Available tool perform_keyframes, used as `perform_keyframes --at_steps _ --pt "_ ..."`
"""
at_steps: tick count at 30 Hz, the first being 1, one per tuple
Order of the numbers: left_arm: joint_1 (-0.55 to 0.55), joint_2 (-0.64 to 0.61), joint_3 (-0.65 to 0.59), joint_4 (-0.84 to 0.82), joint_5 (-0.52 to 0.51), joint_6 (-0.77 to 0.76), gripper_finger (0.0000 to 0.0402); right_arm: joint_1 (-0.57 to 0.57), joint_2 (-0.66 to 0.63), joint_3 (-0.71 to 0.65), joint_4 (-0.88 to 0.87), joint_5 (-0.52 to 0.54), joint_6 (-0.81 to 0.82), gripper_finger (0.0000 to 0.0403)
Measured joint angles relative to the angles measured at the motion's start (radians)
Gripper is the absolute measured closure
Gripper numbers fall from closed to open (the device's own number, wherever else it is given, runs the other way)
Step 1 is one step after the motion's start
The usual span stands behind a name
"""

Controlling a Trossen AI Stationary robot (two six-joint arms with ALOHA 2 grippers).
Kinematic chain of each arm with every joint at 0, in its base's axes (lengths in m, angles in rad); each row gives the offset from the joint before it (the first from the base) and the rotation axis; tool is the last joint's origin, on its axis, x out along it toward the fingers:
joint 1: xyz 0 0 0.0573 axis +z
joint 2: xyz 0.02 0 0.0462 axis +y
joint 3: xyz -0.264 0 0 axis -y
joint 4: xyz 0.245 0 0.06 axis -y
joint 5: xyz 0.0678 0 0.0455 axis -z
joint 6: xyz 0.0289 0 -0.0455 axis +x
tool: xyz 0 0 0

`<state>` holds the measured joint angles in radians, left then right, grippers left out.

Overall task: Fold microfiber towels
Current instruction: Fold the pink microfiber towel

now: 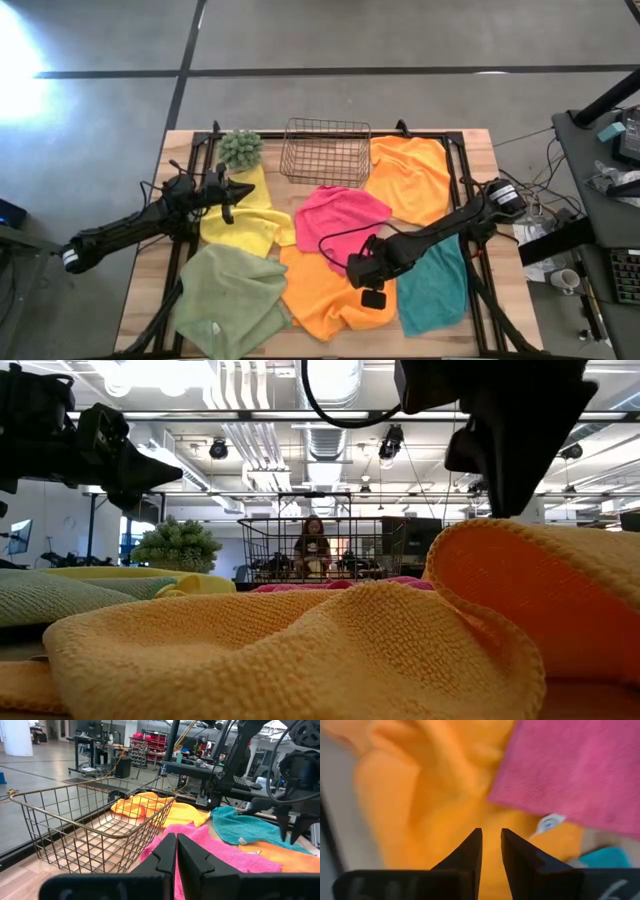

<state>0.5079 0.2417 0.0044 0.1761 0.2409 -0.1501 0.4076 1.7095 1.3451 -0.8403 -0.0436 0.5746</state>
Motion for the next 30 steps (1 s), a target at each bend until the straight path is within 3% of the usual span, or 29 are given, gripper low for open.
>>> perform_keyframes --at_steps 12,30 --pt "0.000 0.000 0.000 0.000 0.000 0.000 0.0402 0.005 0.002 -0.142 0.283 0.090 -0.179 0.0269" --pt "0.000 0.000 0.000 0.000 0.000 0.000 0.0402 0.005 0.002 -0.259 0.416 0.101 -0.193 0.0265"
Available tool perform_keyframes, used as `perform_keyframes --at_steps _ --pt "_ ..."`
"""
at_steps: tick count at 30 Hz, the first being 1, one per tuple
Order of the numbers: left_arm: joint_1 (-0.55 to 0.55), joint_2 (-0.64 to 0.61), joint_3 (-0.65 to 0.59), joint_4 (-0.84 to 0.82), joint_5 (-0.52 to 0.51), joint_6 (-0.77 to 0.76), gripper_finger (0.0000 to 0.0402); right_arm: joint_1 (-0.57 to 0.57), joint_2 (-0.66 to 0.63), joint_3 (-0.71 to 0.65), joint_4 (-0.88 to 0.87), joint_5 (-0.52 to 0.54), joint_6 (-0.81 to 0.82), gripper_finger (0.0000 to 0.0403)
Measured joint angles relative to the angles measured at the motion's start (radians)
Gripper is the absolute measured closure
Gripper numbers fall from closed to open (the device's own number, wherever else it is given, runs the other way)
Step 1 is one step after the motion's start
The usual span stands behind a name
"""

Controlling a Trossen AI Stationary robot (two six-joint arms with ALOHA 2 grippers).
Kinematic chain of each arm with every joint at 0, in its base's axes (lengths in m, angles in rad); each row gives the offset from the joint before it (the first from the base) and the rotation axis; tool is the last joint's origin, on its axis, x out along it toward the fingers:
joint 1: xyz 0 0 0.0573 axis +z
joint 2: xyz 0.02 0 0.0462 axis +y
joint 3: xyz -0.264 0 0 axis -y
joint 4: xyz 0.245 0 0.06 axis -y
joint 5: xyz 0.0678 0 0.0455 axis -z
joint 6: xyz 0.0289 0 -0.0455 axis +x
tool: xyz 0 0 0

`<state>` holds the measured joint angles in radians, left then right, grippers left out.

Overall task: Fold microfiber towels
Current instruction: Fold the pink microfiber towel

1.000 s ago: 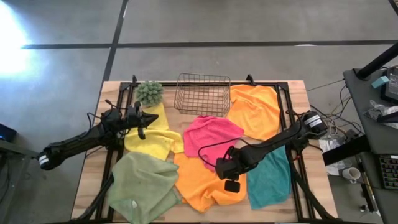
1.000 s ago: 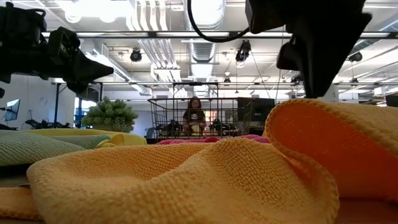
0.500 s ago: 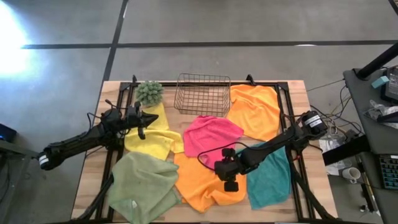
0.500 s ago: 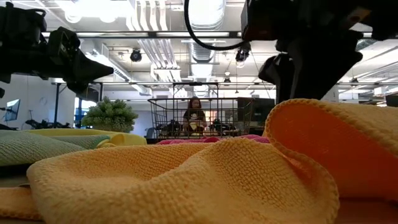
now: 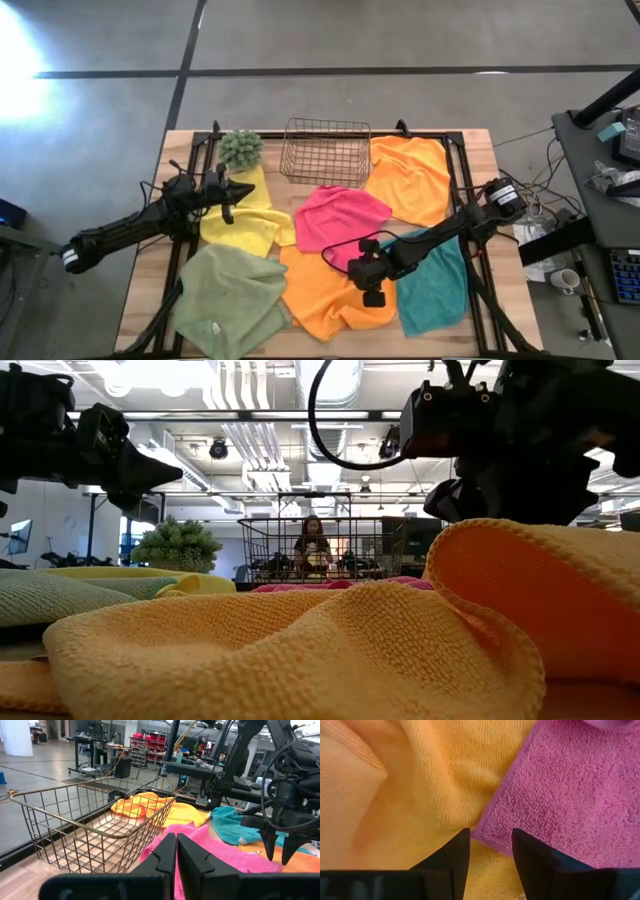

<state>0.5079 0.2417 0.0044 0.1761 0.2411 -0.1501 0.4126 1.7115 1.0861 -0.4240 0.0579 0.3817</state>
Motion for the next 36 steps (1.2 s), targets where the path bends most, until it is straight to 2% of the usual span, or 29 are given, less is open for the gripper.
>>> perform_keyframes --at_steps 16,29,36 --pt "0.000 0.001 0.000 0.000 0.000 0.000 0.0402 -0.014 0.058 -0.003 0.033 0.023 -0.042 0.0271" --pt "0.000 0.000 0.000 0.000 0.000 0.000 0.0402 -0.022 0.062 0.011 0.010 0.025 0.022 0.0350" --pt "0.000 0.000 0.000 0.000 0.000 0.000 0.0402 -0.028 0.039 0.011 0.005 0.029 0.066 0.0375"
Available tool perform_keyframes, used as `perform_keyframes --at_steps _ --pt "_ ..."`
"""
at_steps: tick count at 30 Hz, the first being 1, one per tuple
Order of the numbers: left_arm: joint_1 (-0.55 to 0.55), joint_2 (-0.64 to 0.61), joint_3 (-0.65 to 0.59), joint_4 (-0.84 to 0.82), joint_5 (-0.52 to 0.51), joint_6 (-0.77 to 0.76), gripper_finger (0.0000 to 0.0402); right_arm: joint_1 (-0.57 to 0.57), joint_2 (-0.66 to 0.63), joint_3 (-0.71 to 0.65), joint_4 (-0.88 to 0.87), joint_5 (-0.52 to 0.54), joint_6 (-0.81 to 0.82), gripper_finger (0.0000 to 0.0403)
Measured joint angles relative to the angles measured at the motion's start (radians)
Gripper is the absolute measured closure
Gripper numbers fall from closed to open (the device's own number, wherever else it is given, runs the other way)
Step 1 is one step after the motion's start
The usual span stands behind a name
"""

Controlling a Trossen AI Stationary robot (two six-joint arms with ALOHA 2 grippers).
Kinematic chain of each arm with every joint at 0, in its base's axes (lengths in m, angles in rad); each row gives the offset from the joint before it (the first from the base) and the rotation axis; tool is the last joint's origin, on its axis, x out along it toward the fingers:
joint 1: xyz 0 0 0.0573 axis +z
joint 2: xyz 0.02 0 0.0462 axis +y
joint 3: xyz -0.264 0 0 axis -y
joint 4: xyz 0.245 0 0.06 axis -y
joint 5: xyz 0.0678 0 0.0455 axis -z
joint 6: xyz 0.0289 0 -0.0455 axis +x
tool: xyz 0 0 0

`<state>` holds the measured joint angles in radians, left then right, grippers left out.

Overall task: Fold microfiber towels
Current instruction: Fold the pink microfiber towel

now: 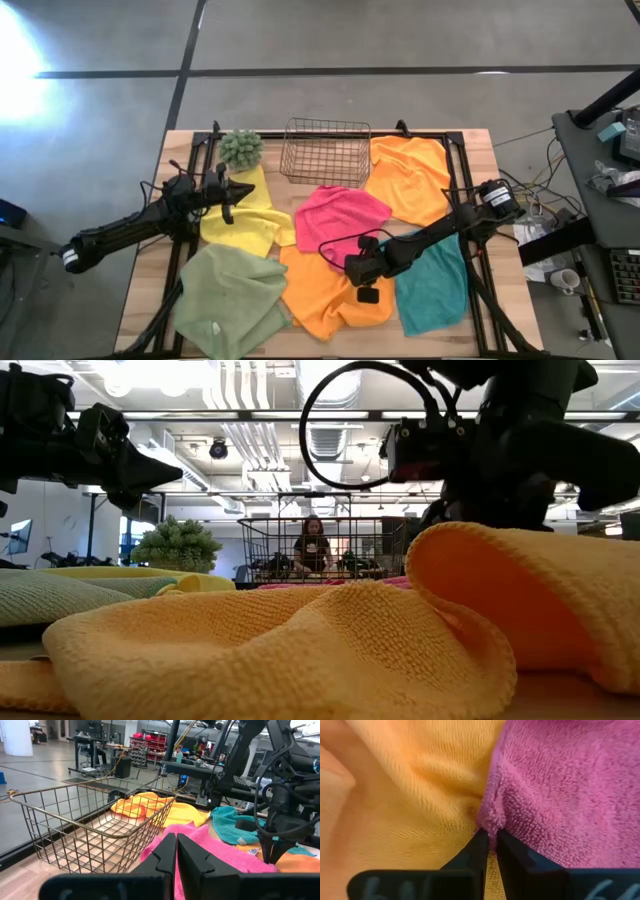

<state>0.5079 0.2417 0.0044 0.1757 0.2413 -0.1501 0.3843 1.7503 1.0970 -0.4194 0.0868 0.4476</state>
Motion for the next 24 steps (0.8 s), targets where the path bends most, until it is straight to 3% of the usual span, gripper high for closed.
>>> perform_keyframes --at_steps 17,24 --pt "0.000 0.000 0.000 0.000 0.000 0.000 0.0402 0.001 -0.048 -0.003 -0.035 -0.012 0.168 0.0374" --pt "0.000 0.000 0.000 0.000 0.000 0.000 0.0402 0.002 -0.054 -0.003 -0.025 -0.090 0.261 0.0378"
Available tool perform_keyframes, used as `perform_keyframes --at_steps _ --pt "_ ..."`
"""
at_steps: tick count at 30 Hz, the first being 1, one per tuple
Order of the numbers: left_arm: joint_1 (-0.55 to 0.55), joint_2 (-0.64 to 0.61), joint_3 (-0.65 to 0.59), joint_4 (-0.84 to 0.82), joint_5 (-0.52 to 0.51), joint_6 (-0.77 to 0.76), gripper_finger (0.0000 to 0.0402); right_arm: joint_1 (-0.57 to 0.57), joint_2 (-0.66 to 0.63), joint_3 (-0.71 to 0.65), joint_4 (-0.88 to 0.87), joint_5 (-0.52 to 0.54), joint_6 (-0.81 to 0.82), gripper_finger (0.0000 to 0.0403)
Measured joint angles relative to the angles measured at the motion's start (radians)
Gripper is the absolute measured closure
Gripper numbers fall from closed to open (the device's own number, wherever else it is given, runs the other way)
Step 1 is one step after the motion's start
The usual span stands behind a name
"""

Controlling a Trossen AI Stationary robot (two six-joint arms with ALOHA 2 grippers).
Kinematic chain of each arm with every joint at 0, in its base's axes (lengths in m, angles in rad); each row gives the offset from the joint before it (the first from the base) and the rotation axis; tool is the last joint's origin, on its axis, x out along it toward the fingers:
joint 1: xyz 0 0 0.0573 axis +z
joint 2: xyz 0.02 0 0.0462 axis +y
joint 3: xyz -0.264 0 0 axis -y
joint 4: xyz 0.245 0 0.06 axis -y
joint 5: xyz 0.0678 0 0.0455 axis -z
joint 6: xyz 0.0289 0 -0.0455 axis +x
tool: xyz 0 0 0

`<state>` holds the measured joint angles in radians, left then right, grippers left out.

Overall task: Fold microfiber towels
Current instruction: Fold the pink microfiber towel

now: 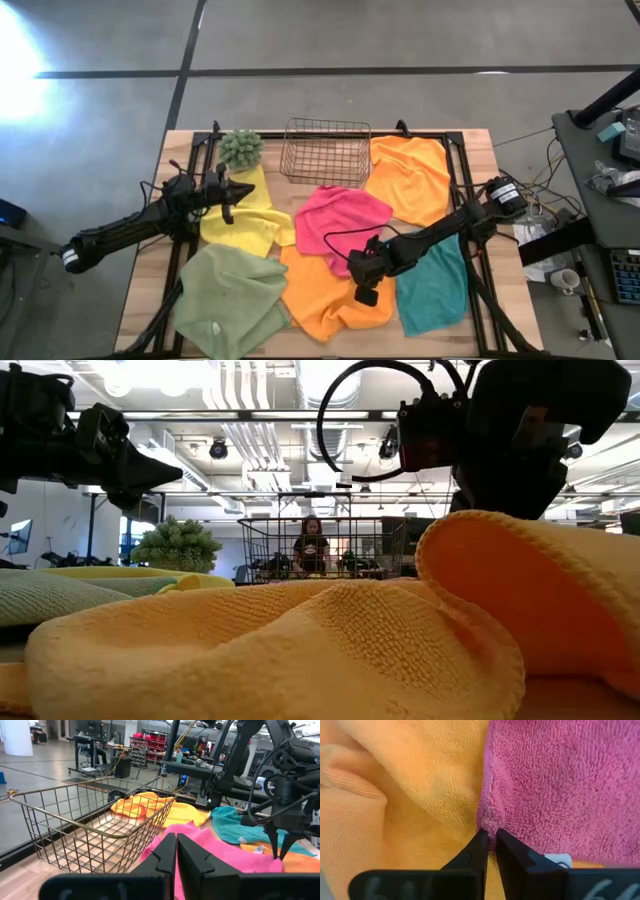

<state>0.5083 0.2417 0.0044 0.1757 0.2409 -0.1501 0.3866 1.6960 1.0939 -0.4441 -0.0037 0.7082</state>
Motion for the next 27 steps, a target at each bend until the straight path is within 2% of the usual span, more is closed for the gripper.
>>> perform_keyframes --at_steps 5,13,21,27 --pt "0.000 0.000 0.000 0.000 0.000 0.000 0.0402 0.000 -0.026 0.000 0.000 -0.005 0.027 0.0392" --pt "0.000 0.000 0.000 0.014 0.000 0.000 0.0402 -0.006 -0.039 -0.002 -0.004 0.003 0.028 0.0384" --pt "0.000 0.000 0.000 0.273 -0.012 -0.024 0.0402 -0.008 -0.037 -0.002 0.008 0.004 0.052 0.0380" --pt "0.000 -0.001 0.000 0.365 -0.014 -0.028 0.0402 -0.008 -0.037 -0.002 0.008 0.005 0.064 0.0380"
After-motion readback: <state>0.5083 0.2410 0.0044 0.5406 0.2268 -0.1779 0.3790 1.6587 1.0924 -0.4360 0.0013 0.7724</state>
